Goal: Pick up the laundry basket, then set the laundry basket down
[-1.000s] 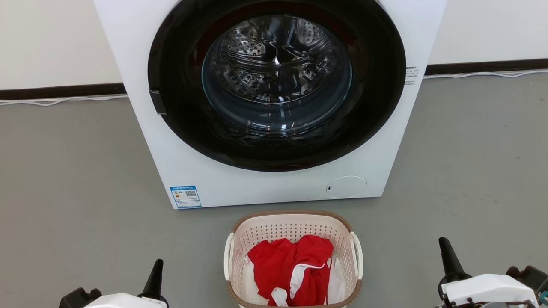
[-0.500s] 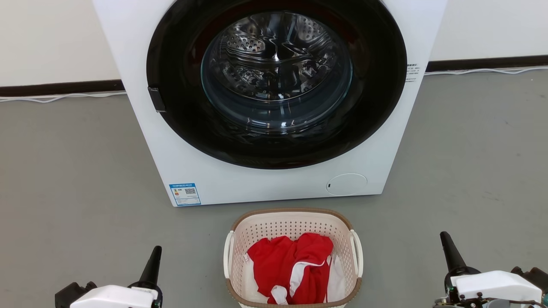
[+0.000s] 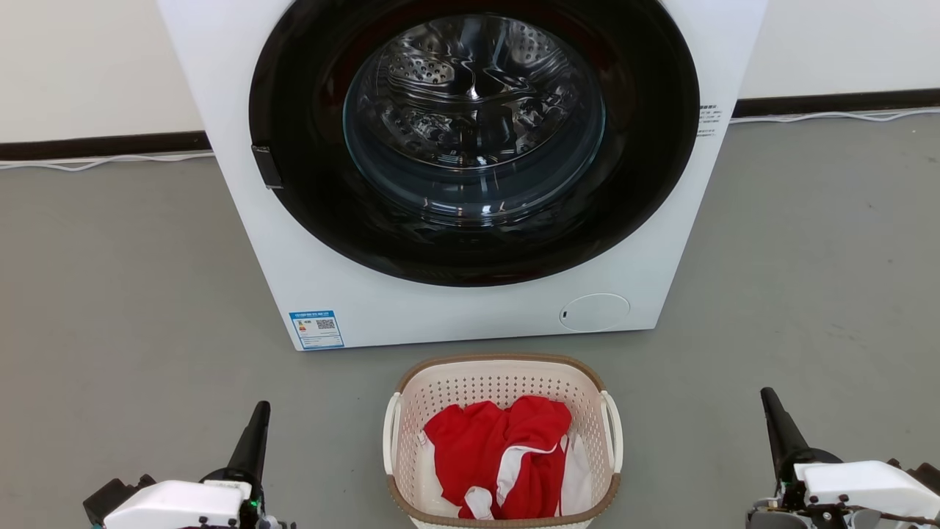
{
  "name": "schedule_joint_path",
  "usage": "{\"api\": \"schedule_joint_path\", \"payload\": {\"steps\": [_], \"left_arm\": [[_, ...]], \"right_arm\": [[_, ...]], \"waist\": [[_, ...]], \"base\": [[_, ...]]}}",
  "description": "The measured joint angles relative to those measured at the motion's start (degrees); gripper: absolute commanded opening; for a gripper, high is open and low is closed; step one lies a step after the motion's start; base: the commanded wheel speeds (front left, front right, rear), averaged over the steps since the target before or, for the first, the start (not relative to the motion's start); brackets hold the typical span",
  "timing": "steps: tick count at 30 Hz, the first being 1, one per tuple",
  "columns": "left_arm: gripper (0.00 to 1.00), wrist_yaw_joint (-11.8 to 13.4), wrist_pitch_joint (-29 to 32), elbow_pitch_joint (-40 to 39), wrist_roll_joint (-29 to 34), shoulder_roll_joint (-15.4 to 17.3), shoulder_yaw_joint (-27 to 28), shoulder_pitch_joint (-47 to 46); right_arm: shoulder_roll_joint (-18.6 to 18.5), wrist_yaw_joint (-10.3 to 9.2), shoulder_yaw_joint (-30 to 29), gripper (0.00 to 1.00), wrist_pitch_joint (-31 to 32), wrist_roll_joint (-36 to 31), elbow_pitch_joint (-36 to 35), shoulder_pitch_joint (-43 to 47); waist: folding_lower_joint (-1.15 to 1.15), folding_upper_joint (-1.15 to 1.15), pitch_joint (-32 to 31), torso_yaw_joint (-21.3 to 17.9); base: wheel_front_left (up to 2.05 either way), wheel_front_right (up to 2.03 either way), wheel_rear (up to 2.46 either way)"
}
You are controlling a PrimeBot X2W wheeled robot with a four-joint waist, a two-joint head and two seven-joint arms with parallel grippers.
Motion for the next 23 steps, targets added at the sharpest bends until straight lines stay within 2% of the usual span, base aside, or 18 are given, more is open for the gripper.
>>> {"api": "schedule_joint_path", "payload": {"steps": [17,23], "left_arm": [[0.00,-1.8,2.5,-1.5,-7.9,-1.0,2.4,-1.1],[0.00,-1.8,2.5,-1.5,-8.2,-1.0,2.6,-1.1]], "right_arm": [[0.2,0.00,-0.6,0.00,2.4,11.1,-2.5,-0.1],[0.3,0.00,-0.6,0.00,2.4,11.3,-2.7,-1.0]], "waist": [[0.00,0.00,0.6,0.0],[0.00,0.00,0.6,0.0]], "base": [[0.00,0.00,0.00],[0.00,0.00,0.00]]}}
